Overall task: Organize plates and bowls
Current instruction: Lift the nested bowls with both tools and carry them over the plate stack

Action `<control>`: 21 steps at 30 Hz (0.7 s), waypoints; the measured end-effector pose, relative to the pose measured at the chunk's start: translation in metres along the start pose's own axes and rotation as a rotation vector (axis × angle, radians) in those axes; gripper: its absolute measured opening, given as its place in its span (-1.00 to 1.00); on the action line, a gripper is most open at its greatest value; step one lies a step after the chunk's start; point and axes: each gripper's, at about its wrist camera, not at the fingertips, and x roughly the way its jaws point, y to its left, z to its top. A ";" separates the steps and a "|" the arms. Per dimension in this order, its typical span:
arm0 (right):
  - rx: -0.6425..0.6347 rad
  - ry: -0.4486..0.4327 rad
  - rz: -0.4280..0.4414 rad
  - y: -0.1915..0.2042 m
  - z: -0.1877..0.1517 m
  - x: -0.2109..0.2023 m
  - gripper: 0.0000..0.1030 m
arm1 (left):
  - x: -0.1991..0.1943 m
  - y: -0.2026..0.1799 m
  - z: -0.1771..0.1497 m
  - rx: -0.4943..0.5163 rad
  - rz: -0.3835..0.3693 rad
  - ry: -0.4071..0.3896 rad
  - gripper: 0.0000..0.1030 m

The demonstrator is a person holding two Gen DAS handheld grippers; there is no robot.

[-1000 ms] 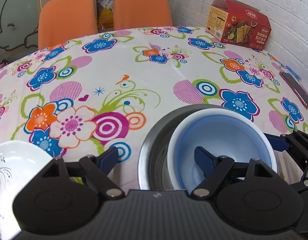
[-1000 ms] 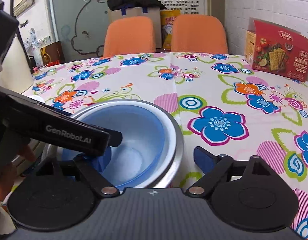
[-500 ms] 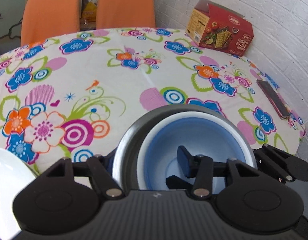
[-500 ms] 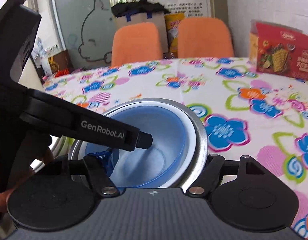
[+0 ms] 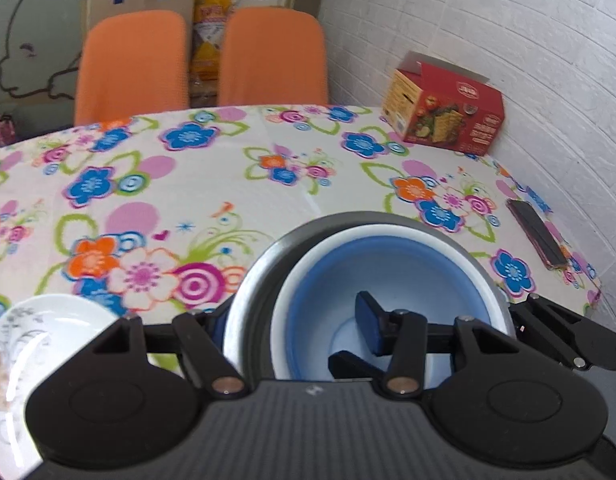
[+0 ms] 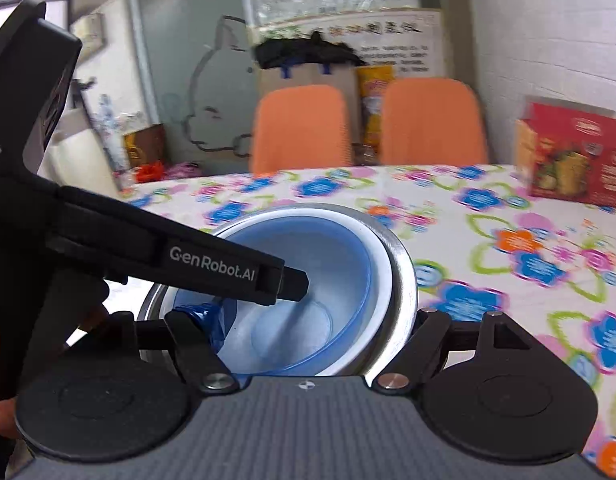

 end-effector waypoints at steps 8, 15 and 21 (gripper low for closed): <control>-0.075 0.004 0.282 0.092 0.019 0.052 0.23 | -0.067 0.100 -0.015 -0.122 0.262 -0.076 -0.01; -0.069 0.137 0.330 0.121 0.002 0.091 0.25 | -0.048 0.157 -0.047 -0.226 0.292 0.006 -0.01; -0.074 0.170 0.297 0.125 -0.007 0.101 0.27 | -0.034 0.166 -0.056 -0.220 0.256 0.009 0.00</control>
